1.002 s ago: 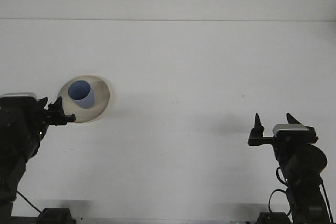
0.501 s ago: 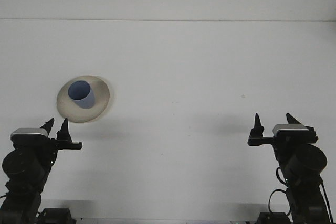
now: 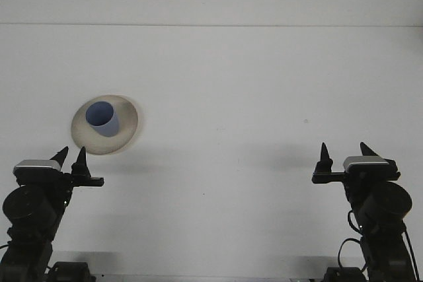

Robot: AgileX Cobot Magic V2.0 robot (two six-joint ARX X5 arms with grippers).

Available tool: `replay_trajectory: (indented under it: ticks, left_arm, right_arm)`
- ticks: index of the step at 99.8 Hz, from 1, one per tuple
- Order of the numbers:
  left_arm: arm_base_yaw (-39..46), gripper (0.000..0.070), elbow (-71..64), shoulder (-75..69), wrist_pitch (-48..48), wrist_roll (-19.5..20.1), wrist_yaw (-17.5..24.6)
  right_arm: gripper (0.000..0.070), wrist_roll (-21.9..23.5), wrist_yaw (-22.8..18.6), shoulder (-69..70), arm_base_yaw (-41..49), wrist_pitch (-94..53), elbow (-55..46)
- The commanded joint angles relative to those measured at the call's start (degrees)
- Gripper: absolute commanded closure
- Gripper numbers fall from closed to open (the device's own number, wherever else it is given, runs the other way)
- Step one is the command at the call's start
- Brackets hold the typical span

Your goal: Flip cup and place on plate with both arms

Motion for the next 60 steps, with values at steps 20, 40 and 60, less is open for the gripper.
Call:
replay_trajectory:
  ticks: [20,40,60]
  left_arm:
    - [-0.02,0.0691,0.52,-0.07,0.24,0.07,0.09]
    - [-0.02,0.0690,0.52,-0.09,0.11,0.09,0.09]
    - [-0.02,0.0690,0.52,-0.37,0.17,0.09,0.09]
  right_arm:
    - [0.0699,-0.42,-0.02,0.28,0.07,0.48,0.24]
    - [0.0698,-0.39,-0.02,0.28,0.07,0.52,0.24]
    - [0.0698,-0.42,-0.02,0.28,0.07,1.07,0.24]
